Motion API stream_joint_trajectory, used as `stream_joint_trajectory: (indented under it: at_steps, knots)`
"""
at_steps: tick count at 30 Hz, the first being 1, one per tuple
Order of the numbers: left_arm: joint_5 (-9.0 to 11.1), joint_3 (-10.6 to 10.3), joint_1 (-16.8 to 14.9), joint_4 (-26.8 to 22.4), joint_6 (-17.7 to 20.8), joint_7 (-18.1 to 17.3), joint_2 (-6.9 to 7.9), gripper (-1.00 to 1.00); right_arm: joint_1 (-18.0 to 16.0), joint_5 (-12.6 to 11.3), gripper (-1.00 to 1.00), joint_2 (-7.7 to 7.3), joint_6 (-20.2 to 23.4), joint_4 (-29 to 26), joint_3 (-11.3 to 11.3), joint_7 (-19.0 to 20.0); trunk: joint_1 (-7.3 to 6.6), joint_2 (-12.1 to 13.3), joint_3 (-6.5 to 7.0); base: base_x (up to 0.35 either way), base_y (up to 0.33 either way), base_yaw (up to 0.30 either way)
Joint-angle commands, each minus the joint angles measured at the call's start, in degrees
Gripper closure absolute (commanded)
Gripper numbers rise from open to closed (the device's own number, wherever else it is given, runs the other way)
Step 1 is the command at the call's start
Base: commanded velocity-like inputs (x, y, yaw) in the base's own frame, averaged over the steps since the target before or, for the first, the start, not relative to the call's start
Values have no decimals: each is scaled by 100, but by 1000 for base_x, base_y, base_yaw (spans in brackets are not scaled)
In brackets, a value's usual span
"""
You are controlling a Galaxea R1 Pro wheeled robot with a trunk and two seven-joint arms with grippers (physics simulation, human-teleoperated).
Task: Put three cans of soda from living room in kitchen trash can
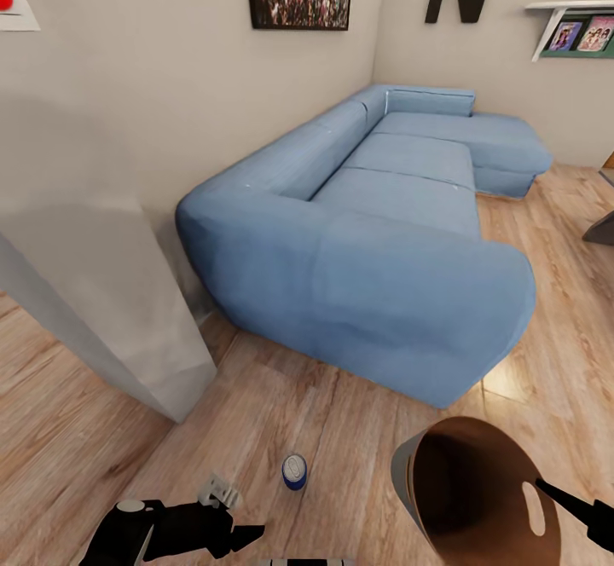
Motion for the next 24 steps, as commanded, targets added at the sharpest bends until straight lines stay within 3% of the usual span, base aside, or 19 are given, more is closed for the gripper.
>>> stream_joint_trajectory:
  at_steps: [1,24]
  knots:
    - [0,0,0,-1,-1,0,0,-100,-3,-92,100,0,76,-4,-3,10,0,0,0,0,0,0]
    - [0,0,0,15,-3,9,-6,-100,-1,-94,100,9,76,-4,-24,30,0,0,-46,0,0,0]
